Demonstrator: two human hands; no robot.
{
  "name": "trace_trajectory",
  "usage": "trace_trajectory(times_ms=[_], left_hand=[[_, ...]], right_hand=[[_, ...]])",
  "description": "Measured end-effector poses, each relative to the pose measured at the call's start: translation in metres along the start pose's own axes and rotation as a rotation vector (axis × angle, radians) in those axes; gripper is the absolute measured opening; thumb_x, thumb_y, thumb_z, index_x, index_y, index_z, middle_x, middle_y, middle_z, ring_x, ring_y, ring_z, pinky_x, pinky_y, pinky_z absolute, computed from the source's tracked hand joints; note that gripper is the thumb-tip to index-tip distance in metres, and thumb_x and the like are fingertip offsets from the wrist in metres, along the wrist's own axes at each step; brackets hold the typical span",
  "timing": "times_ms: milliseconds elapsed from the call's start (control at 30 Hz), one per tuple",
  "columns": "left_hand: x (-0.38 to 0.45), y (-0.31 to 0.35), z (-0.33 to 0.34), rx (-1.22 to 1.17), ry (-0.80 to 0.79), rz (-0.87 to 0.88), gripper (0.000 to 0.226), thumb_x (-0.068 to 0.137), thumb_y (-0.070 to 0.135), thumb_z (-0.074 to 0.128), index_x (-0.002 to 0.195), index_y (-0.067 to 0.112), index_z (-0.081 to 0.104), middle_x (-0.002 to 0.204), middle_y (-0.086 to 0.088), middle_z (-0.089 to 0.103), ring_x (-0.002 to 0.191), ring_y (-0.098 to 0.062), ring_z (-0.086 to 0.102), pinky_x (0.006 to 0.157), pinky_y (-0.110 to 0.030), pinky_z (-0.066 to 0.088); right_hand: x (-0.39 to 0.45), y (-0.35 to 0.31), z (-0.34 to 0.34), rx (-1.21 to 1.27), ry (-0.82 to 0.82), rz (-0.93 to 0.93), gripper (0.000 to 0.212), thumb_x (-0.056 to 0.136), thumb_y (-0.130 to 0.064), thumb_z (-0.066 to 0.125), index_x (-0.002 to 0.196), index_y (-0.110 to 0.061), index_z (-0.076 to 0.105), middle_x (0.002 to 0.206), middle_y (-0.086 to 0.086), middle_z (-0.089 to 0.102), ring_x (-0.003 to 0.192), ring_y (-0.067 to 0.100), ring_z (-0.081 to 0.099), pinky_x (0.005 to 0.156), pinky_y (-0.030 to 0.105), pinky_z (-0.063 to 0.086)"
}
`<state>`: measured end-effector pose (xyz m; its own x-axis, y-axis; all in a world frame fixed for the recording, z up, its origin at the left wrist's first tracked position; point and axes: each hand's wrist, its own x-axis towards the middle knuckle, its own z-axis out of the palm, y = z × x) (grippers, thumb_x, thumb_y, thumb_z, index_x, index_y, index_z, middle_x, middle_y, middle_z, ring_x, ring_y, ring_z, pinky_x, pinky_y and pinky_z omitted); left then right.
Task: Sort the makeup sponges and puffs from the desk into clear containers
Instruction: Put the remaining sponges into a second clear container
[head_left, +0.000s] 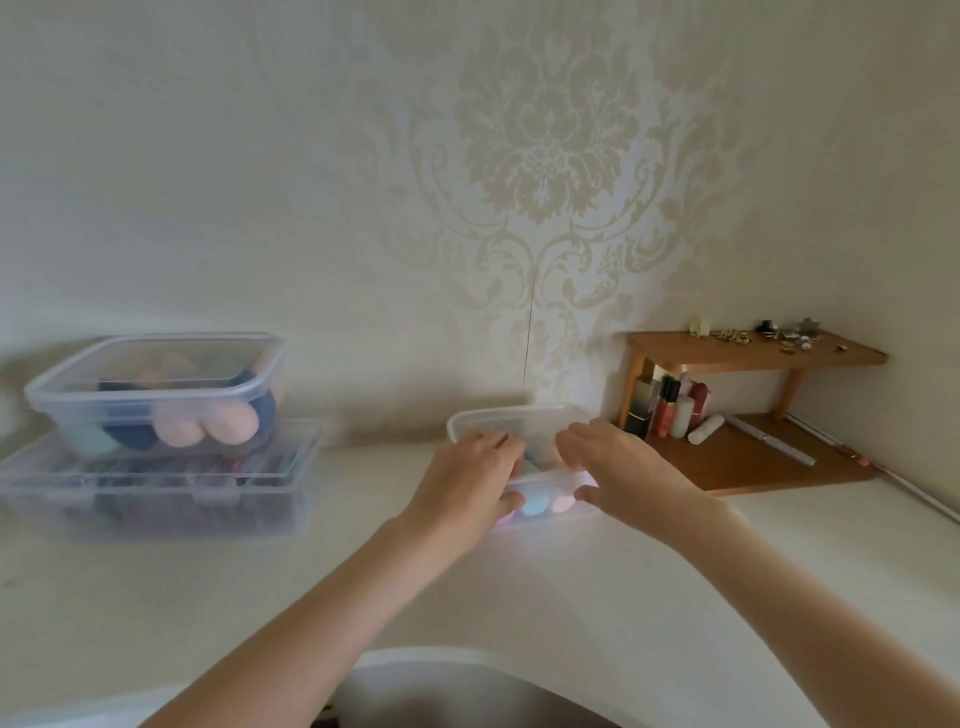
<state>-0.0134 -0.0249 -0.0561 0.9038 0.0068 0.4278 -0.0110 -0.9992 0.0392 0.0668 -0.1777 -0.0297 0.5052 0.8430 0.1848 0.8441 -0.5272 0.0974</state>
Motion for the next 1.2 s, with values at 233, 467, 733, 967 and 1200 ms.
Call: trace_trajectory(times_ms=[233, 467, 733, 967, 1200], left_hand=[[-0.011, -0.038, -0.063, -0.063, 0.023, -0.024, 0.023, 0.077, 0.028, 0.068, 0.084, 0.023, 0.046, 0.086, 0.006, 0.053, 0.089, -0.021, 0.053, 0.069, -0.031, 0.036], [-0.071, -0.126, -0.187, 0.084, 0.370, -0.211, 0.030, 0.067, 0.019, 0.078, 0.079, 0.017, 0.051, 0.083, 0.002, 0.050, 0.083, -0.023, 0.048, 0.071, -0.032, 0.034], [-0.125, -0.173, -0.165, 0.140, 0.618, -0.568, 0.032, 0.079, -0.001, 0.061, 0.110, -0.001, 0.055, 0.114, -0.023, 0.049, 0.108, -0.039, 0.047, 0.093, -0.042, 0.041], [-0.156, -0.155, -0.066, 0.340, 0.366, -0.066, 0.035, 0.080, 0.024, 0.045, 0.114, 0.023, 0.055, 0.116, -0.002, 0.055, 0.104, -0.020, 0.048, 0.088, -0.036, 0.048], [-0.156, -0.174, -0.038, 0.402, 0.261, -0.286, 0.068, 0.070, 0.028, 0.070, 0.131, 0.030, 0.040, 0.125, -0.008, 0.046, 0.104, -0.029, 0.041, 0.085, -0.047, 0.049]], right_hand=[[0.025, -0.032, -0.029, 0.015, 0.209, -0.082, 0.024, 0.085, -0.018, 0.064, 0.104, -0.011, 0.053, 0.109, 0.003, 0.054, 0.091, 0.017, 0.044, 0.079, 0.026, 0.040], [0.103, -0.144, -0.107, 0.218, 0.528, -0.246, 0.027, 0.081, -0.014, 0.065, 0.105, -0.008, 0.053, 0.111, 0.008, 0.053, 0.102, 0.026, 0.046, 0.084, 0.036, 0.035], [0.172, -0.234, -0.098, 0.328, 0.405, -0.292, 0.030, 0.082, -0.013, 0.065, 0.110, -0.006, 0.055, 0.113, 0.013, 0.055, 0.103, 0.029, 0.050, 0.085, 0.032, 0.037], [0.141, -0.185, -0.049, 0.928, 0.535, 0.142, 0.019, 0.090, -0.016, 0.056, 0.105, -0.005, 0.059, 0.110, 0.014, 0.059, 0.085, 0.018, 0.053, 0.081, 0.027, 0.044], [0.130, -0.202, 0.006, 1.453, -0.245, 0.296, 0.032, 0.096, -0.038, 0.044, 0.126, -0.027, 0.047, 0.118, 0.001, 0.048, 0.098, 0.025, 0.050, 0.083, 0.035, 0.043]])
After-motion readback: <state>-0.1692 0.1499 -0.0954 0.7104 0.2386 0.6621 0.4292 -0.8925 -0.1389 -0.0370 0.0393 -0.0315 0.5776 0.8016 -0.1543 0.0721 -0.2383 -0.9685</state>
